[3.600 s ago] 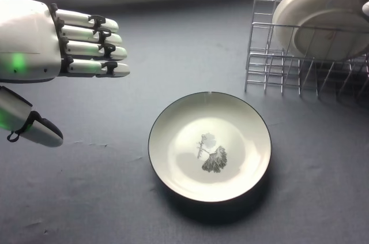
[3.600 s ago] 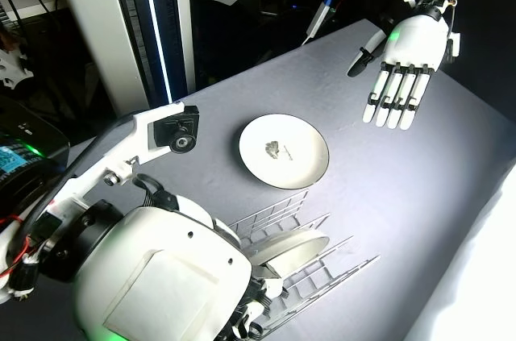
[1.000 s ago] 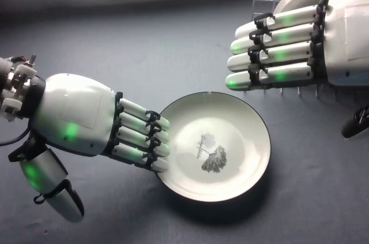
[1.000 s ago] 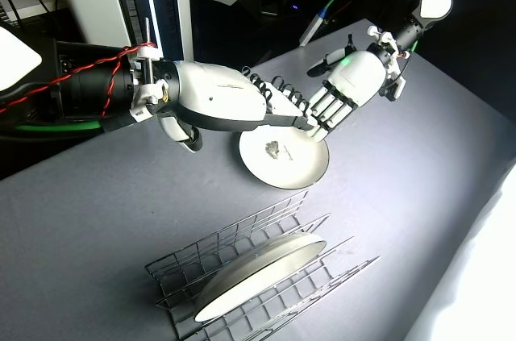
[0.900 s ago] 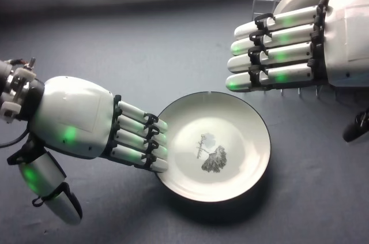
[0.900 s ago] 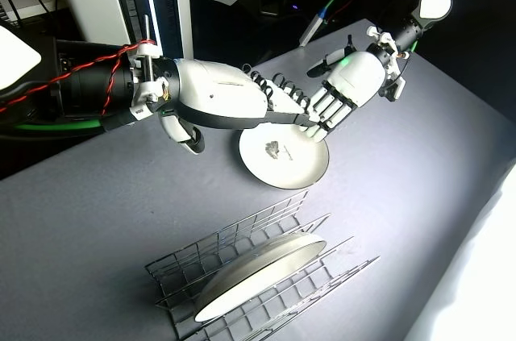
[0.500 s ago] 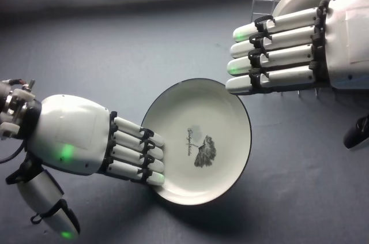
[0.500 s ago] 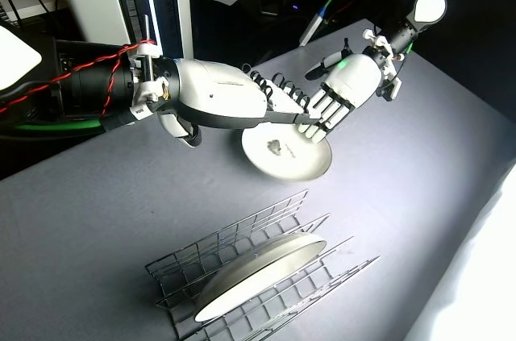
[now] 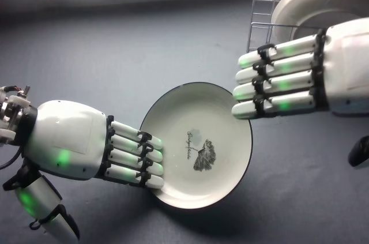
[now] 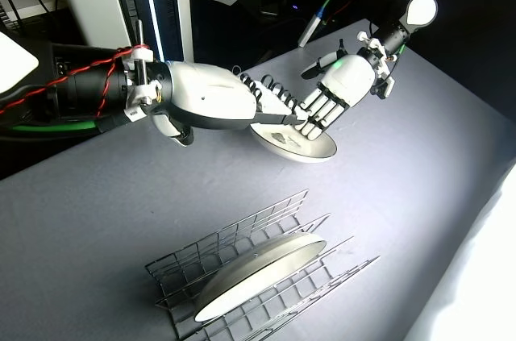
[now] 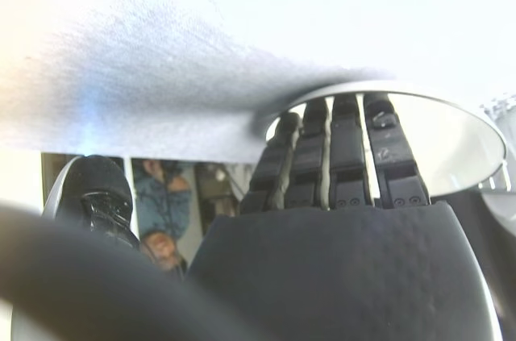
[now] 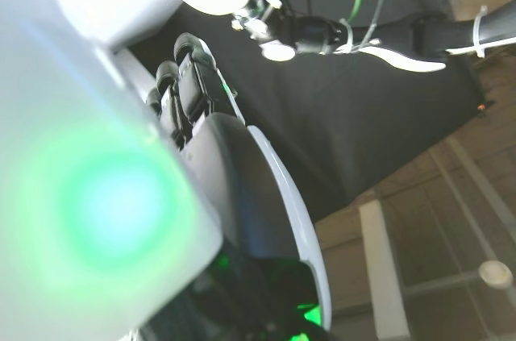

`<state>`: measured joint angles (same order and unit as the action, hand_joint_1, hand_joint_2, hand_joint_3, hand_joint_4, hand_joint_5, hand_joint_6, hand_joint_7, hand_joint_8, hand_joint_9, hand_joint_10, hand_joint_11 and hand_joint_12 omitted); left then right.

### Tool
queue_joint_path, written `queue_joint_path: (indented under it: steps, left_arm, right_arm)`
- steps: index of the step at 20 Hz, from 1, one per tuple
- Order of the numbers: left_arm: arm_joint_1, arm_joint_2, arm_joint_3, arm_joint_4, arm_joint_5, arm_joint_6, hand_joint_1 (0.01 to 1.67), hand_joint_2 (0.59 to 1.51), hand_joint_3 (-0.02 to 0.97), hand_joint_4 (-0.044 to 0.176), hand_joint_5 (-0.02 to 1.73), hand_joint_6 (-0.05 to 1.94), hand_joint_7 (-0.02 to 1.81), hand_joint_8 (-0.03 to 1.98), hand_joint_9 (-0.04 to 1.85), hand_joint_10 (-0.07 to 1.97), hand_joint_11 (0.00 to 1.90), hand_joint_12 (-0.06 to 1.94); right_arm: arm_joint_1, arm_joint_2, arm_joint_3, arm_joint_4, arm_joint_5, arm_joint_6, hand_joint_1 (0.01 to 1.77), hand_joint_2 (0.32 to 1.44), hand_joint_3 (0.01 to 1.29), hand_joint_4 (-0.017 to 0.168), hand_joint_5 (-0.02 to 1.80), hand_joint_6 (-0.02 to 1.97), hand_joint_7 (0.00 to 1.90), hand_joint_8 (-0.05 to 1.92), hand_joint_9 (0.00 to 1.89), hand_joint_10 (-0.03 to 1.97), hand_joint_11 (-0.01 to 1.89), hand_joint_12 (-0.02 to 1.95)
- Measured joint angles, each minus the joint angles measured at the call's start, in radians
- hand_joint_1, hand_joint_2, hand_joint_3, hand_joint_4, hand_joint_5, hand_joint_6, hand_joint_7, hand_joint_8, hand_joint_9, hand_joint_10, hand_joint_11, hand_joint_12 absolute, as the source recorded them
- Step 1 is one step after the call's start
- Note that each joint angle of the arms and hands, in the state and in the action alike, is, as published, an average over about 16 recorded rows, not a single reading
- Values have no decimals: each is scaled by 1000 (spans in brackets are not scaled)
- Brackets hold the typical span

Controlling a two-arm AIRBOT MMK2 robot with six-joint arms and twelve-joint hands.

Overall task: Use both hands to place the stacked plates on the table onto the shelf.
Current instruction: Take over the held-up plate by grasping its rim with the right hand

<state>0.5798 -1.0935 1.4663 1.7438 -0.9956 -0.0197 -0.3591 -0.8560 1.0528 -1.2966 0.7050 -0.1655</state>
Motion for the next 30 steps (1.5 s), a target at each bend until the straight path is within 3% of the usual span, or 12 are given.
queue_joint_path:
  steps: [13,30]
  left_arm:
    - [3,-1,2,-6,0,3,14,1067,20,-12,-10,-31,14,-4,11,-16,16,-19]
    - [2,-4,5,-11,-2,4,14,1062,20,-12,-11,-32,17,0,12,-4,16,-4]
  right_arm:
    - [-71,-152,71,7,-92,-19,991,716,14,4,18,18,19,8,12,19,20,21]
    - [-75,-338,178,11,-155,-42,1064,826,14,4,78,18,82,10,79,19,9,614]
